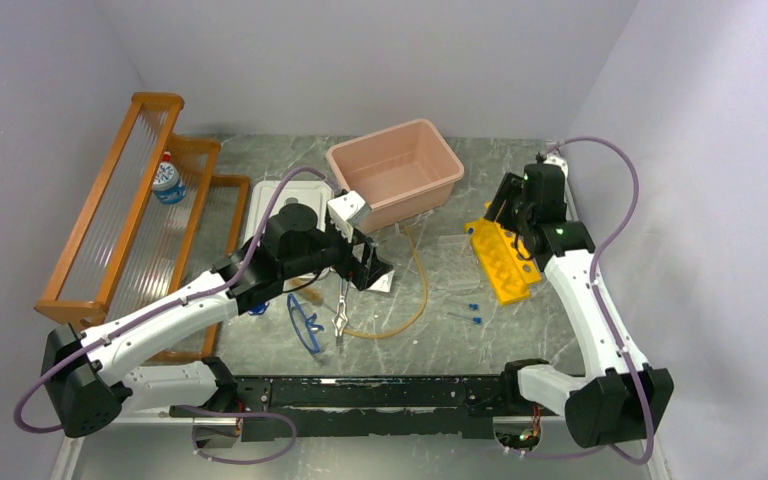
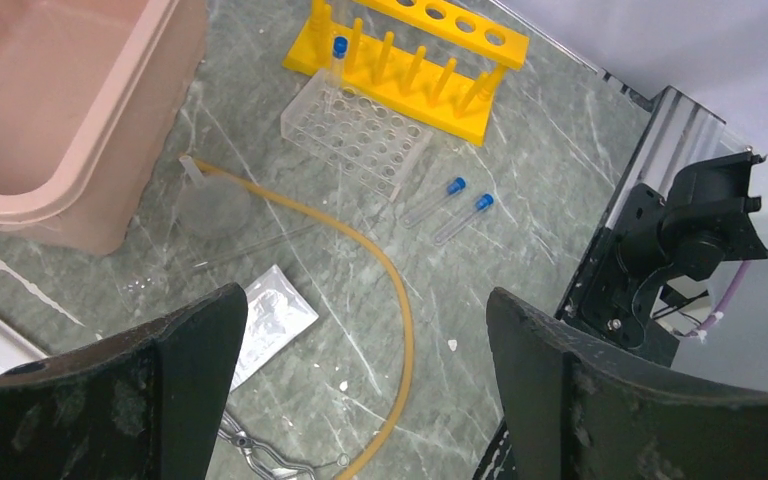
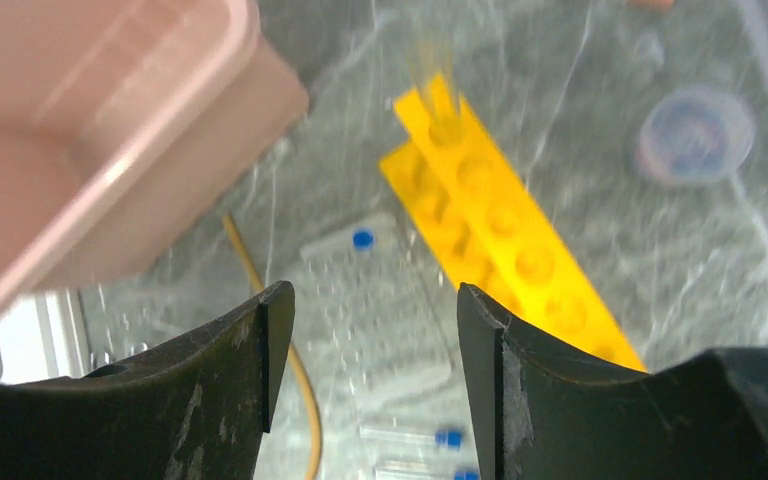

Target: Organize the chemistry lab equipment

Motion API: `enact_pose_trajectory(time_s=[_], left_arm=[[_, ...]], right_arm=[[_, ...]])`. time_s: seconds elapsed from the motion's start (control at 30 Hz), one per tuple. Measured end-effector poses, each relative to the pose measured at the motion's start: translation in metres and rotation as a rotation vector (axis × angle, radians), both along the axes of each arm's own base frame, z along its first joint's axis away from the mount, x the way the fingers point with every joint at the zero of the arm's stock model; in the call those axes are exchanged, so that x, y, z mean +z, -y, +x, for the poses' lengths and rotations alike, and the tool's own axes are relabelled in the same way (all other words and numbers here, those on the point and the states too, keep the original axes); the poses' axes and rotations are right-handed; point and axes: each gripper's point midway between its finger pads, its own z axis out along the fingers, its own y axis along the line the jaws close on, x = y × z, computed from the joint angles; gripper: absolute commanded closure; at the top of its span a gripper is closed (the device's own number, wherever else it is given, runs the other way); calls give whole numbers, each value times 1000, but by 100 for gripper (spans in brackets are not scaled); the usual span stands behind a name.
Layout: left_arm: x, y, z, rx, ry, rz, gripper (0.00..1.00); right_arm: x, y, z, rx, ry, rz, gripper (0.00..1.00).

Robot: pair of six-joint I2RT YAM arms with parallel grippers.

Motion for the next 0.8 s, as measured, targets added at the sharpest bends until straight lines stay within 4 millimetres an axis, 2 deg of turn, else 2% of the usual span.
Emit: enact_pose_trajectory(time_s=[0.1,0.17,0.3,0.43,0.57,0.67,0.8], left_arm=[[0,2,-2,-16,-8,1,9],[0,3,-3,-21,-13,-2,9],[1,3,-4,-20,-23,-9,9],[1,4,-4,-12,-41,-22,11],[-2,6,-4,-7,-61,-27,12],[-11,9,-2,-4,-82,-13,13],[-19,11,0,-3,-97,5,15]], right_arm=[[-20,-7,-29,21,-85,48,36],[-26,-9,-41,23,-110,70,37],[-47,-14,-64,18,-168,125,54],[-88,-16,-87,-55,-267,163,57],[-121,-23,-107,-117,-329,150,58],[-138,-32,-118,-153,-344,145,59],[-157,-39,-128,-217,-348,160,67]])
